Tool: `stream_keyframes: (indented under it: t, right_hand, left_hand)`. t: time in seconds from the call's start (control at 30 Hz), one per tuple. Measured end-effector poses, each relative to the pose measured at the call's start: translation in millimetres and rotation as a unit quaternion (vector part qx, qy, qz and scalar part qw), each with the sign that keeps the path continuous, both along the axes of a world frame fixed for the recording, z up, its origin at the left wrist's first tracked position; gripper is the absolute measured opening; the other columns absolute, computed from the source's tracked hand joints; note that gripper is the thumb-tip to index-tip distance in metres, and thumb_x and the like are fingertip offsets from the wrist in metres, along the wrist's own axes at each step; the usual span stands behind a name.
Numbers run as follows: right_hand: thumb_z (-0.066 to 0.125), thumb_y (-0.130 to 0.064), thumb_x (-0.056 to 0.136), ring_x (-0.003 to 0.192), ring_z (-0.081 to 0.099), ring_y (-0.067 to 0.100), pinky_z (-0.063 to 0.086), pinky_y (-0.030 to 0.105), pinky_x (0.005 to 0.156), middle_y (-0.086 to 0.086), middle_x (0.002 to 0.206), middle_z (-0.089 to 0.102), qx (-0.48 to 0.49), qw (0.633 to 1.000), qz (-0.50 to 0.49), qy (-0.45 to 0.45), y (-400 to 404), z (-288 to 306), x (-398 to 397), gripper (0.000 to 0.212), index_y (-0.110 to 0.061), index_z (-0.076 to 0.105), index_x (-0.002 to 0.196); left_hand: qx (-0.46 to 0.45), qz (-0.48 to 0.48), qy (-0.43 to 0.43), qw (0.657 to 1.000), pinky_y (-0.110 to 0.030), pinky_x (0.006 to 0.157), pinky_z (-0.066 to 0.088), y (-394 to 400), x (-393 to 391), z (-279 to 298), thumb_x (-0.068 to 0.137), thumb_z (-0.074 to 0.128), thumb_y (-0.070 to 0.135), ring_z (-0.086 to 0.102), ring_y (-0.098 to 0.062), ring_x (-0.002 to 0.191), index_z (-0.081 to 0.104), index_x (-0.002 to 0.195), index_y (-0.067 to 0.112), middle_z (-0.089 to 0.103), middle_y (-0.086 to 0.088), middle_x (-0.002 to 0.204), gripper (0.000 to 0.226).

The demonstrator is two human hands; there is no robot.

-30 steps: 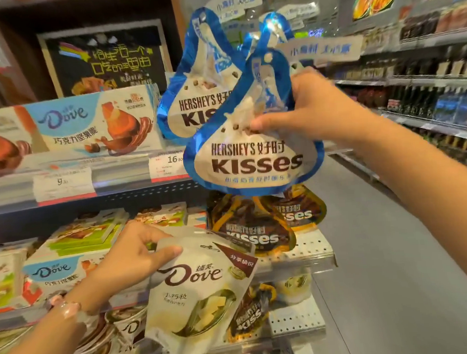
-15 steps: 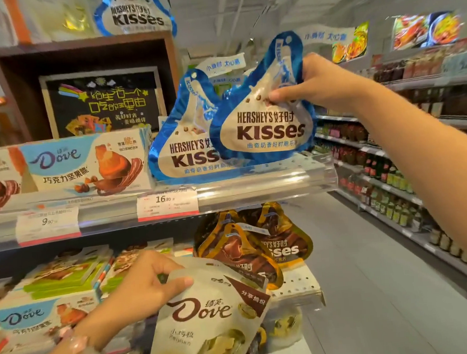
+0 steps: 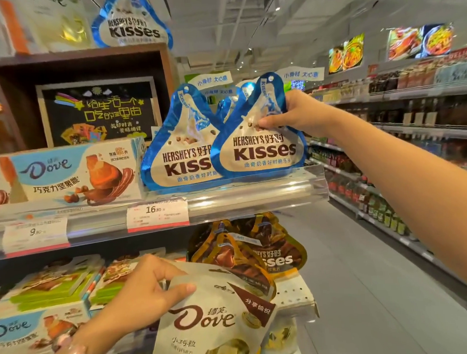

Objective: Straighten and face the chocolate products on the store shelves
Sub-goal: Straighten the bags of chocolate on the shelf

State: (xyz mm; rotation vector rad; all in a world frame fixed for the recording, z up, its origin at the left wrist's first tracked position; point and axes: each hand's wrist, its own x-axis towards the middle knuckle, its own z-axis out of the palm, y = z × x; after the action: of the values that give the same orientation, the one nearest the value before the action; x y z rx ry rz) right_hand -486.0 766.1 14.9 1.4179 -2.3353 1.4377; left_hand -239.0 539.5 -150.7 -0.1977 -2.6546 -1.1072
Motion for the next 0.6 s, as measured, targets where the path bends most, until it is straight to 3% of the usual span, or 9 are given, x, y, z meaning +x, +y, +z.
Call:
stream_keyframes:
  t: [0.13, 0.2, 0.27, 0.43, 0.5, 0.6]
  right_hand:
    - [0.075, -0.03, 0.072, 0.092, 0.069, 0.018, 0.057, 0.029, 0.076, 0.001, 0.101, 0.072, 0.028, 0.999, 0.009, -0.022, -2.2, 0.9, 4.3, 0.038, -0.017, 0.062, 0.105]
    - [0.075, -0.027, 0.075, 0.097, 0.068, 0.018, 0.056, 0.034, 0.081, 0.001, 0.111, 0.067, 0.007, 0.999, -0.025, -0.026, -3.0, -2.9, 5.4, 0.051, -0.016, 0.05, 0.119]
    - [0.073, -0.024, 0.077, 0.104, 0.062, 0.018, 0.053, 0.038, 0.088, 0.003, 0.121, 0.058, -0.046, 0.995, -0.085, -0.011, -2.5, -10.8, 10.1, 0.062, -0.013, 0.039, 0.128]
    - [0.069, -0.026, 0.079, 0.108, 0.049, 0.007, 0.04, 0.014, 0.086, -0.002, 0.121, 0.049, -0.184, 0.95, -0.206, 0.147, 9.2, -44.8, 35.0, 0.061, -0.013, 0.036, 0.129]
    - [0.066, -0.025, 0.08, 0.111, 0.046, 0.01, 0.037, 0.016, 0.091, 0.005, 0.124, 0.048, -0.2, 0.924, -0.226, 0.236, 17.6, -62.5, 48.7, 0.057, -0.007, 0.04, 0.127]
    - [0.066, -0.017, 0.08, 0.109, 0.048, 0.022, 0.041, 0.032, 0.094, 0.018, 0.115, 0.052, -0.209, 0.891, -0.209, 0.344, 27.0, -95.6, 68.9, 0.045, 0.005, 0.049, 0.115]
  left_hand:
    - [-0.008, 0.001, 0.002, 1.0, -0.014, 0.055, 0.046, -1.5, -0.4, -3.6, 0.084, 0.066, 0.012, 0.063, -0.004, 0.053, 0.071, 0.05, 0.029, 0.067, 0.007, 0.055, 0.038]
    - [-0.016, 0.01, -0.001, 1.0, -0.021, 0.058, 0.049, -3.0, -1.1, -7.1, 0.083, 0.067, 0.013, 0.064, -0.01, 0.056, 0.072, 0.057, 0.01, 0.069, 0.0, 0.059, 0.027]
    - [-0.021, 0.013, -0.002, 1.0, -0.024, 0.058, 0.048, -3.9, -1.4, -11.2, 0.083, 0.067, 0.013, 0.062, -0.014, 0.055, 0.069, 0.056, 0.003, 0.068, -0.005, 0.059, 0.028]
    - [-0.001, 0.021, -0.019, 1.0, -0.021, 0.055, 0.045, -3.0, 0.6, -18.9, 0.081, 0.069, 0.013, 0.059, -0.008, 0.051, 0.069, 0.049, 0.018, 0.066, -0.002, 0.055, 0.033]
    - [-0.001, 0.022, -0.018, 1.0, -0.024, 0.052, 0.041, -5.0, 2.5, -24.3, 0.081, 0.069, 0.01, 0.051, -0.006, 0.046, 0.063, 0.042, 0.022, 0.058, -0.001, 0.048, 0.041]
    - [0.007, 0.022, -0.02, 1.0, -0.02, 0.049, 0.038, -10.4, 8.3, -35.1, 0.08, 0.069, 0.01, 0.045, -0.003, 0.043, 0.056, 0.039, 0.022, 0.05, 0.001, 0.044, 0.045]
